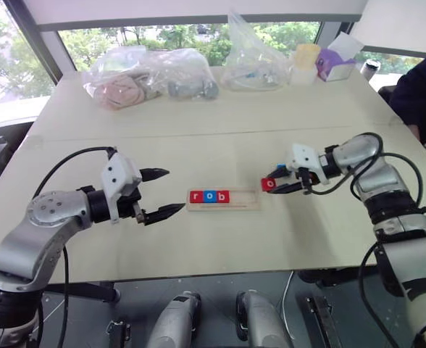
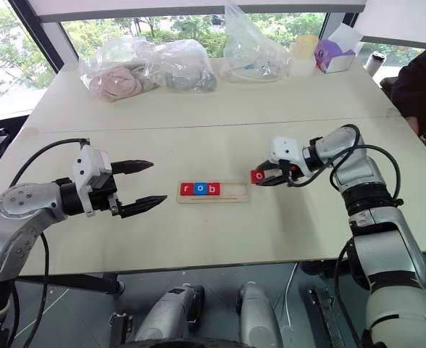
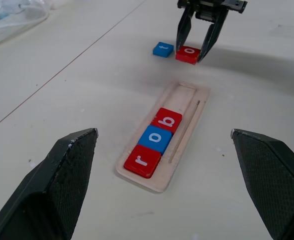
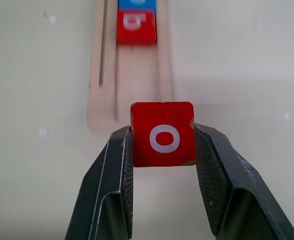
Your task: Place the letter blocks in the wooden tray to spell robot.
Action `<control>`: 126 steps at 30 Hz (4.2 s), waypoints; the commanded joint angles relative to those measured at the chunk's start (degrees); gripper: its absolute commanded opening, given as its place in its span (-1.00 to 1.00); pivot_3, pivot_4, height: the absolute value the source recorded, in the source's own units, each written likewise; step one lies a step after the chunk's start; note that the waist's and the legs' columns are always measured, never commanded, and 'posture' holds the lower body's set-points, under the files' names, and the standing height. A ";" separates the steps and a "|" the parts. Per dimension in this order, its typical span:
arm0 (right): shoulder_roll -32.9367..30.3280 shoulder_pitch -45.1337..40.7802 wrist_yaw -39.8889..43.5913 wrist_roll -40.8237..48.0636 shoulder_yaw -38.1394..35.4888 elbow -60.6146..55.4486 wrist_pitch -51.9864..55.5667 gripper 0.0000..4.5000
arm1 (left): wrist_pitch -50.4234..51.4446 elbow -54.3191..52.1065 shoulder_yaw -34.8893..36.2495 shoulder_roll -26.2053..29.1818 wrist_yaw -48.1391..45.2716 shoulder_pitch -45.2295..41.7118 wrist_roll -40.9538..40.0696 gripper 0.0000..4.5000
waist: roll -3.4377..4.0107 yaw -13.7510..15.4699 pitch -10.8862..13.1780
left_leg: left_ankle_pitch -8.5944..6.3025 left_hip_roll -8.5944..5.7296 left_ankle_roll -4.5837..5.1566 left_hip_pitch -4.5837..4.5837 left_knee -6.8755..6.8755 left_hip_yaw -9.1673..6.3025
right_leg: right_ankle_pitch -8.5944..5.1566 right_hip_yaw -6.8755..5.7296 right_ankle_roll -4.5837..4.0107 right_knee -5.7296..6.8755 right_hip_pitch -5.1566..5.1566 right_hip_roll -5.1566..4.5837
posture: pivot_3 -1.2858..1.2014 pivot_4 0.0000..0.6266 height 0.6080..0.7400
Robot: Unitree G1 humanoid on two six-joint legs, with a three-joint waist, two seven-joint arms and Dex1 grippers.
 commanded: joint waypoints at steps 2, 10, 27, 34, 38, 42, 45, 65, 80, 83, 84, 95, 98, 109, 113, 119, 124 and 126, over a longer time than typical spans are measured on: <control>2.43 0.73 -2.06 -0.11 1.38 -6.32 4.81 -0.49 | -0.33 -1.65 1.38 0.52 0.05 -0.71 -0.70 1.00 | 0.00 0.03 0.00 | 0.00 0.00 0.00 0.00 0.01 0.00 | 0.00 0.00 0.00 0.00 0.00 0.00 | 0.03 -0.52 0.83; 5.32 0.58 -5.68 -3.11 4.89 -7.42 5.85 -0.49 | -0.07 -2.90 2.25 1.14 -0.15 0.76 -1.47 1.00 | 0.00 -0.08 0.00 | 0.00 0.00 0.00 0.00 -0.01 0.04 | 0.00 0.02 0.00 0.00 -0.03 0.00 | 0.03 -0.52 0.83; 6.47 1.73 -7.91 -3.75 6.43 -8.09 5.52 -0.49 | -0.18 -3.11 2.07 1.57 0.14 0.77 -1.95 1.00 | 0.00 -0.08 0.00 | 0.00 0.00 0.00 0.00 -0.01 0.10 | 0.01 0.06 0.00 0.00 -0.04 0.01 | 0.03 -0.52 0.83; 6.92 1.67 -7.93 -3.67 6.75 -8.52 5.90 -0.02 | -0.05 -3.19 2.12 1.61 0.28 0.79 -2.04 1.00 | 0.00 -0.08 0.00 | 0.00 0.00 0.01 0.00 -0.01 0.11 | 0.00 0.06 0.00 0.00 -0.04 0.01 | 0.03 -0.52 0.83; 7.22 1.46 -8.10 -3.44 6.65 -9.05 6.19 0.80 | 0.03 -3.22 2.12 1.54 0.49 0.88 -2.07 1.00 | 0.00 -0.08 0.00 | 0.00 0.00 0.00 0.00 -0.01 0.11 | 0.01 0.07 0.00 0.00 -0.04 0.02 | 0.03 -0.52 0.83; 7.68 0.59 -8.87 -1.74 4.88 -10.21 7.70 0.98 | 0.12 -3.20 2.11 1.50 0.68 0.86 -2.13 1.00 | 0.00 -0.08 0.00 | 0.00 0.00 0.00 0.00 -0.01 0.11 | 0.00 0.08 0.00 0.00 -0.05 0.01 | 0.03 -0.52 0.83; 7.95 -0.85 -12.38 -1.04 2.40 -9.64 8.75 0.98 | 0.15 -3.33 2.04 1.44 0.90 0.90 -2.21 1.00 | 0.00 -0.07 0.00 | 0.00 0.00 0.00 0.00 -0.01 0.11 | 0.01 0.09 0.00 0.00 -0.05 0.02 | 0.03 -0.52 0.83; 3.97 6.36 -13.43 -2.76 3.44 -15.22 10.39 0.98 | -0.06 -2.69 1.05 1.12 0.85 -0.17 -2.06 1.00 | -0.01 -0.05 0.00 | 0.00 0.04 0.02 0.00 -0.02 0.21 | 0.00 0.15 0.00 -0.01 -0.07 0.02 | 0.03 -0.52 0.83; 6.36 3.08 -16.22 -2.03 2.35 -10.96 7.87 0.98 | 0.26 -2.93 1.31 1.30 1.03 -0.15 -2.22 1.00 | -0.01 -0.09 -0.01 | 0.00 0.06 0.02 0.00 -0.02 0.25 | 0.00 0.18 -0.01 -0.01 -0.08 0.04 | 0.03 -0.52 0.83; 5.28 3.46 -13.97 -0.19 1.93 -13.86 10.72 0.98 | 0.11 -2.80 1.42 1.38 0.86 -0.03 -2.20 1.00 | -0.01 -0.06 -0.01 | 0.00 0.06 0.02 0.00 -0.02 0.26 | 0.00 0.19 -0.01 -0.01 -0.08 0.04 | 0.03 -0.52 0.83; 4.94 3.59 -13.54 0.17 1.86 -14.56 11.30 0.98 | 0.10 -2.78 1.42 1.38 0.84 -0.04 -2.20 1.00 | -0.01 -0.05 -0.01 | 0.00 0.06 0.02 0.00 -0.02 0.26 | 0.00 0.19 -0.01 -0.01 -0.08 0.04 | 0.03 -0.52 0.83; 2.88 2.14 -19.48 -5.11 2.10 -7.30 4.32 0.98 | -0.30 -1.87 0.65 1.16 0.32 -1.19 -1.88 1.00 | -0.01 -0.04 -0.01 | -0.01 0.06 0.02 0.00 -0.02 0.29 | 0.00 0.20 -0.01 -0.01 -0.08 0.04 | 0.03 -0.52 0.83; 3.18 1.99 -19.97 -5.59 2.14 -5.87 3.02 0.98 | -0.38 -1.84 0.63 1.21 0.22 -1.22 -1.84 1.00 | -0.01 -0.07 -0.01 | 0.00 0.06 0.03 0.00 -0.02 0.30 | 0.00 0.21 -0.01 -0.01 -0.08 0.04 | 0.03 -0.52 0.83; 4.99 2.52 -21.09 -7.18 2.83 -3.65 0.34 0.98 | -0.24 -2.00 0.92 1.33 0.12 -1.04 -1.83 1.00 | -0.01 -0.09 -0.01 | 0.00 0.07 0.03 0.00 -0.02 0.31 | 0.01 0.23 -0.01 -0.01 -0.08 0.05 | 0.03 -0.52 0.83; 6.01 2.80 -20.81 -7.09 2.99 -4.64 0.46 0.98 | -0.07 -2.29 1.04 1.28 0.30 -0.90 -2.00 1.00 | -0.01 -0.09 -0.01 | 0.00 0.07 0.03 0.00 -0.02 0.31 | 0.01 0.24 -0.01 -0.01 -0.08 0.06 | 0.03 -0.52 0.83; 7.04 2.47 -21.14 -6.87 3.14 -5.05 0.65 0.98 | 0.07 -2.45 1.12 1.23 0.50 -0.60 -2.07 1.00 | -0.01 -0.09 -0.01 | 0.00 0.07 0.03 0.00 -0.02 0.32 | 0.01 0.24 -0.01 -0.01 -0.09 0.07 | 0.03 -0.52 0.83; 5.41 2.37 -20.64 -7.91 3.25 -5.75 0.24 0.98 | 0.11 -2.60 1.09 1.16 0.76 -0.49 -2.13 1.00 | -0.01 -0.11 -0.01 | 0.00 0.09 0.03 0.00 -0.02 0.31 | 0.01 0.25 -0.01 -0.01 -0.09 0.08 | 0.03 -0.52 0.83; 3.83 2.42 -19.54 -7.71 2.66 -7.30 0.74 0.98 | 0.08 -2.62 1.07 1.18 0.85 -0.46 -2.12 1.00 | -0.01 -0.08 0.00 | 0.00 0.09 0.03 0.00 -0.02 0.32 | 0.01 0.25 -0.01 -0.01 -0.09 0.08 | 0.03 -0.52 0.83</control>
